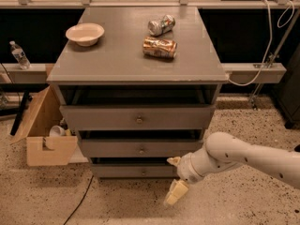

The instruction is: Open bottom drawer

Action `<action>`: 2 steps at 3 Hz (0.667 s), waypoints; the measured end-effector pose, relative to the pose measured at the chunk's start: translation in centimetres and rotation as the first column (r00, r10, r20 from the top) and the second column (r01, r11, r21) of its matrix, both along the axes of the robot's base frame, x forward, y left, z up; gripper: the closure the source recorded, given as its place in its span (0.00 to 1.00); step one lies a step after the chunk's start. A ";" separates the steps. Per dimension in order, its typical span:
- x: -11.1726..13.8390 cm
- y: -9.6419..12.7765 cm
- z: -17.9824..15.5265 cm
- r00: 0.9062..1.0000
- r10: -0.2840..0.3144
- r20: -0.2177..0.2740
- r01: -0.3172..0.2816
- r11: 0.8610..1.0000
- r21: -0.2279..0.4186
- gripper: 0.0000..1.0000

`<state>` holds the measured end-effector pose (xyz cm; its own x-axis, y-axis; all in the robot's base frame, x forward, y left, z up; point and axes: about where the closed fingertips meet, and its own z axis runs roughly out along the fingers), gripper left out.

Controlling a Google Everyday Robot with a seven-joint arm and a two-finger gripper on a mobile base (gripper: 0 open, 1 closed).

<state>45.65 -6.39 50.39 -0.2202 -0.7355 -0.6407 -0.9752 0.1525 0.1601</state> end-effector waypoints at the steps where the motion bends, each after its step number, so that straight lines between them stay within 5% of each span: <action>1: 1.2 -1.4 -6.1 0.999 -0.040 0.000 0.040 0.998 -0.042 0.00; 2: 3.1 -3.0 -13.3 0.997 -0.075 0.031 0.077 0.994 -0.077 0.00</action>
Offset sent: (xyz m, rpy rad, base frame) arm 0.0555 -0.0532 -0.2188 -0.1188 -0.0665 -0.1223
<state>48.74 -9.41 37.11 -0.2606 -0.7650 -0.5889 -0.9642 0.2375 0.1181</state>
